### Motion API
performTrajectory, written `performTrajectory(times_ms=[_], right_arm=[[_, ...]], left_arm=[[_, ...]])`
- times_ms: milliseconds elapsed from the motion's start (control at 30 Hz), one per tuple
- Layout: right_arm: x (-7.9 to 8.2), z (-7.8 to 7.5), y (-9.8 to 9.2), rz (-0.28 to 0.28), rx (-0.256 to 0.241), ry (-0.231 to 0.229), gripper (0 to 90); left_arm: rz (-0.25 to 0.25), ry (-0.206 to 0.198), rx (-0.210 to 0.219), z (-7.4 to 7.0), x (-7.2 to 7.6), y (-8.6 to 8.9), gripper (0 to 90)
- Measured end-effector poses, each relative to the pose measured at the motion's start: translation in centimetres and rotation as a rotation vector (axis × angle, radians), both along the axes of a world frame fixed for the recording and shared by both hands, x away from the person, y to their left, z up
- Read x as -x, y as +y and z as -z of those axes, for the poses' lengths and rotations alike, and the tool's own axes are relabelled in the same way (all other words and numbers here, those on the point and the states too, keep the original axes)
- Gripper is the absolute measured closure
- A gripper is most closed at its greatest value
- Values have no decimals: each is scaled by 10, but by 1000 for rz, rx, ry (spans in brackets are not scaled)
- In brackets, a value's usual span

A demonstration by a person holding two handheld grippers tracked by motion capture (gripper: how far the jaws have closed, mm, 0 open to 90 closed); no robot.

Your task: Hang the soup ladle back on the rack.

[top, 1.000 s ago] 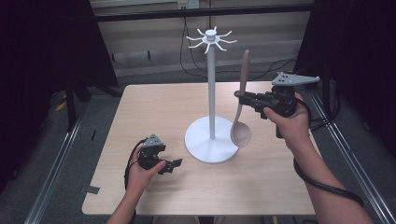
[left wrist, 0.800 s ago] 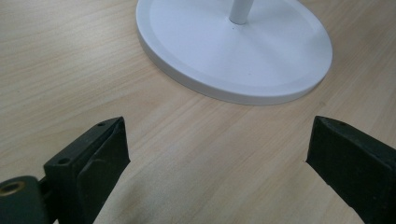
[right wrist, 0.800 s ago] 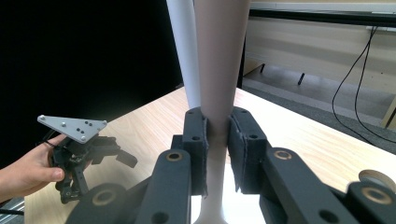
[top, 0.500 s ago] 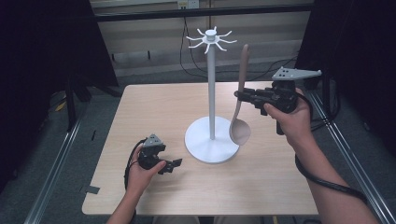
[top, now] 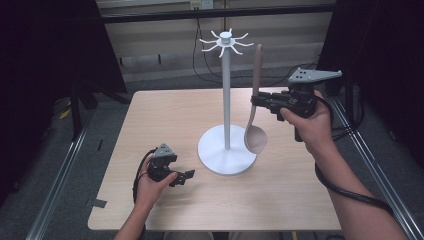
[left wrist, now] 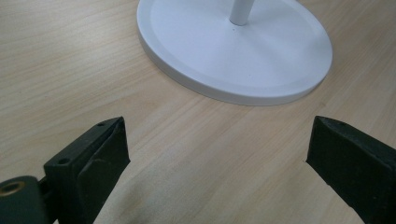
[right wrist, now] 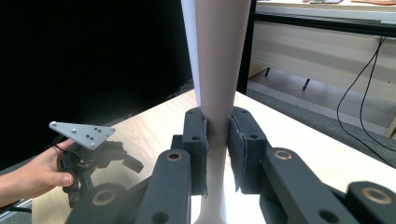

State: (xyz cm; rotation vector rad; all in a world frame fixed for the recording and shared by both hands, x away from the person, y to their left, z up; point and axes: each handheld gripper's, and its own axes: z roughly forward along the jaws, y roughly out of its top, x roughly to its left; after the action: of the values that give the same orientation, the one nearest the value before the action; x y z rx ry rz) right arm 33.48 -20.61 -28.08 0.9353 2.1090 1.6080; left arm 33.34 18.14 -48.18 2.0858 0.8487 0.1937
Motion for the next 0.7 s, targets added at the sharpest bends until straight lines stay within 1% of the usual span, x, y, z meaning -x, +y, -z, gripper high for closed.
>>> performTrajectory(times_ms=[67,233,300,467,567,600,700], right_arm=[[-1,-2,1,-2,7,-3,779],[-5,-5,3,-6,4,2,779],[-7,-5,3,-5,13,2,779],[-9,-6,3,-11,4,8,779],[-10,-6,5,-12,7,9,779],[-11,-6,5,-9,11,7,778],[-12,-6,6,-12,13,12,778]], left_arm=[[-3,4,1,0,0,0,52],[-3,7,2,0,0,0,52],[-4,8,5,1,0,0,52],[-8,8,10,1,1,0,52],[-4,7,3,1,0,0,52],[-9,8,9,1,0,0,52],[-8,9,10,1,1,0,52]])
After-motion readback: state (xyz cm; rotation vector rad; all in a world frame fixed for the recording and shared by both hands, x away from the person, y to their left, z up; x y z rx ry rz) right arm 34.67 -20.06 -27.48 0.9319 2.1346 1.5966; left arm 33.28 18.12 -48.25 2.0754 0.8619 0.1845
